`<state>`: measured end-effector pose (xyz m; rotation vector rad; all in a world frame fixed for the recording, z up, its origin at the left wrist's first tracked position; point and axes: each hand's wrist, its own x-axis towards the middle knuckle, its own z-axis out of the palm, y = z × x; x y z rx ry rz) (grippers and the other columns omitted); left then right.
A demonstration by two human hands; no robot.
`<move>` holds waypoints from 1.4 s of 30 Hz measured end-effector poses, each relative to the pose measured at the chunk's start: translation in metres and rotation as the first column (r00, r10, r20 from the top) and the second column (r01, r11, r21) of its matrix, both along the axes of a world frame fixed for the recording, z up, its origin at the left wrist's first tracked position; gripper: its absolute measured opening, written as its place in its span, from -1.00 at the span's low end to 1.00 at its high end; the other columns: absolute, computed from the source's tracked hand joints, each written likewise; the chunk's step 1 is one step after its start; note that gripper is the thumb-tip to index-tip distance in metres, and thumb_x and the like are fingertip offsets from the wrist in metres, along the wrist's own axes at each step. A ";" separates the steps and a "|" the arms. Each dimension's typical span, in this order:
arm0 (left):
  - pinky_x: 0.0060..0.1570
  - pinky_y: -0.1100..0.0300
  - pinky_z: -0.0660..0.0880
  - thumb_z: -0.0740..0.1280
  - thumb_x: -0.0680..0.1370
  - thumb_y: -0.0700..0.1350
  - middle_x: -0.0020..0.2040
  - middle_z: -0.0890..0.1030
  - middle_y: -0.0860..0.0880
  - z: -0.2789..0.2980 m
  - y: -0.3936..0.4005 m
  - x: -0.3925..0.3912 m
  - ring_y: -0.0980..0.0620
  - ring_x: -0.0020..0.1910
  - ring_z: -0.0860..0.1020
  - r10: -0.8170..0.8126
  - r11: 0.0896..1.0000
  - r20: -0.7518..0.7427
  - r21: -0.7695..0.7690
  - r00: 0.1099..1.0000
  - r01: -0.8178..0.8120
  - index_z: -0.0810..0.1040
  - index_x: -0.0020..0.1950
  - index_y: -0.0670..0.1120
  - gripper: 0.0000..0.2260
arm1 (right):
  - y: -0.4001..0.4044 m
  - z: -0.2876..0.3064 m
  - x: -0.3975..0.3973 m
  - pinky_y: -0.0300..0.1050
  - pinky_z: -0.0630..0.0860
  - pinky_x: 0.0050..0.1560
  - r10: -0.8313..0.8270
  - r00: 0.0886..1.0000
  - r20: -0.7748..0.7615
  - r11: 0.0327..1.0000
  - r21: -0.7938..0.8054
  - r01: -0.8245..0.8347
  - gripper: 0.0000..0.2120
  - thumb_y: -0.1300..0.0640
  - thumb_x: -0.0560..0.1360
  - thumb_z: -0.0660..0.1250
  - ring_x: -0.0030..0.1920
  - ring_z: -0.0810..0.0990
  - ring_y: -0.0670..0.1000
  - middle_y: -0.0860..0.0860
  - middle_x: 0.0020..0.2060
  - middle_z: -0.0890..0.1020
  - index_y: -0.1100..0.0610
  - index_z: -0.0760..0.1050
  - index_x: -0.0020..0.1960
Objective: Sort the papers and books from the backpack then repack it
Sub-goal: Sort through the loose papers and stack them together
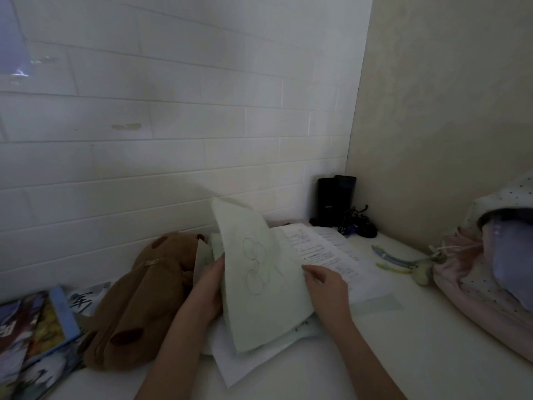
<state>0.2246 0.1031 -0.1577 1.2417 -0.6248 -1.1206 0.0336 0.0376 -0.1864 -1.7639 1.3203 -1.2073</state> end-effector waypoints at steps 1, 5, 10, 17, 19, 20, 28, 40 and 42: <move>-0.37 0.19 0.53 0.03 0.66 -0.03 0.18 0.53 -0.34 0.001 0.000 0.001 0.02 -0.34 0.63 -0.025 0.999 -0.048 -0.031 0.999 0.023 0.45 0.26 -0.29 -0.60 | -0.002 0.002 -0.005 -0.33 0.34 0.12 -0.023 0.999 0.023 1.000 -0.003 0.024 -0.75 0.16 0.55 0.28 0.12 0.56 -0.06 0.04 0.13 0.63 0.17 0.57 0.19; -0.05 0.00 0.52 0.25 0.54 0.15 -0.01 0.68 -0.16 0.002 0.004 0.004 -0.09 -0.04 0.64 -0.069 0.985 -0.259 -0.171 0.963 0.025 0.59 0.09 -0.11 -0.64 | -0.025 -0.004 -0.035 0.08 0.07 0.45 -0.249 0.950 -0.187 0.958 0.099 0.270 -0.42 -0.15 0.57 0.16 0.49 0.17 0.08 0.09 0.48 0.27 0.12 0.22 0.48; 0.06 0.14 0.44 0.47 0.33 -0.39 0.23 0.53 -0.15 -0.021 -0.004 -0.013 -0.08 0.12 0.52 0.157 0.988 0.408 -0.071 0.899 -0.140 0.41 0.27 -0.19 -0.45 | -0.033 -0.020 -0.058 0.29 -0.19 0.44 -0.190 0.685 -0.704 0.903 0.149 0.403 -0.04 -0.45 0.42 0.07 0.54 -0.10 0.14 0.22 0.53 -0.01 0.13 -0.20 0.54; 0.34 -0.07 0.37 0.52 0.30 -0.19 0.49 0.28 -0.02 -0.024 -0.006 0.004 -0.06 0.37 0.40 0.413 0.911 0.547 -0.235 0.729 -0.339 -0.12 0.53 0.09 0.03 | -0.024 -0.012 -0.040 -0.02 0.25 0.35 -0.112 0.989 -0.094 0.992 0.041 0.116 -0.28 0.20 0.54 0.29 0.25 0.49 0.20 0.22 0.32 0.47 0.03 -0.04 0.55; 0.34 0.09 0.31 0.47 0.37 -0.26 0.45 0.34 -0.05 -0.022 -0.003 0.001 -0.08 0.35 0.41 0.432 0.901 0.538 -0.230 0.723 -0.368 -0.07 0.54 0.08 -0.05 | -0.017 0.001 -0.041 -0.17 0.40 0.14 -0.215 0.949 0.232 0.972 -0.047 0.232 -0.30 0.32 0.53 0.26 0.15 0.54 0.21 0.19 0.29 0.49 -0.01 0.03 0.54; 0.28 0.19 0.30 0.43 0.40 -0.31 0.41 0.38 -0.06 -0.021 -0.003 0.001 -0.08 0.33 0.42 0.442 0.897 0.529 -0.235 0.724 -0.375 -0.04 0.55 0.06 -0.10 | -0.015 0.005 -0.045 -0.31 0.42 0.01 -0.298 0.896 0.329 0.936 -0.085 0.343 -0.29 0.37 0.52 0.22 0.05 0.58 0.17 0.14 0.26 0.53 -0.03 0.03 0.54; 0.32 0.18 0.26 0.39 0.46 -0.30 0.43 0.36 -0.13 -0.027 -0.007 0.011 -0.10 0.40 0.34 0.407 0.910 0.618 -0.214 0.672 -0.354 0.24 0.49 -0.03 -0.35 | -0.002 0.019 -0.043 -0.13 0.45 0.12 0.007 0.997 -0.082 0.883 -0.467 -0.044 -0.58 0.02 0.37 0.11 -0.20 0.56 -0.28 -0.12 0.14 0.63 -0.33 0.33 0.18; 0.27 0.25 0.25 0.50 0.38 -0.23 0.35 0.28 0.06 -0.025 -0.009 0.005 0.08 0.34 0.28 0.160 0.983 0.594 -0.168 0.788 -0.073 0.17 0.49 0.02 -0.22 | -0.024 -0.010 -0.042 0.11 0.00 0.48 -0.096 0.945 -0.312 0.951 0.251 0.180 -0.19 -0.15 0.42 0.39 0.44 0.26 0.12 0.13 0.41 0.34 0.13 0.08 0.49; 0.25 0.29 0.22 0.49 0.37 -0.30 0.38 0.25 0.06 -0.028 -0.010 0.001 0.08 0.37 0.24 0.078 0.992 0.645 -0.129 0.760 0.007 0.16 0.49 0.01 -0.19 | -0.021 -0.006 -0.036 -0.02 0.33 0.31 -0.022 0.995 0.101 0.964 0.267 -0.006 -0.27 0.15 0.42 0.45 0.23 0.46 0.09 0.09 0.27 0.46 0.11 0.13 0.46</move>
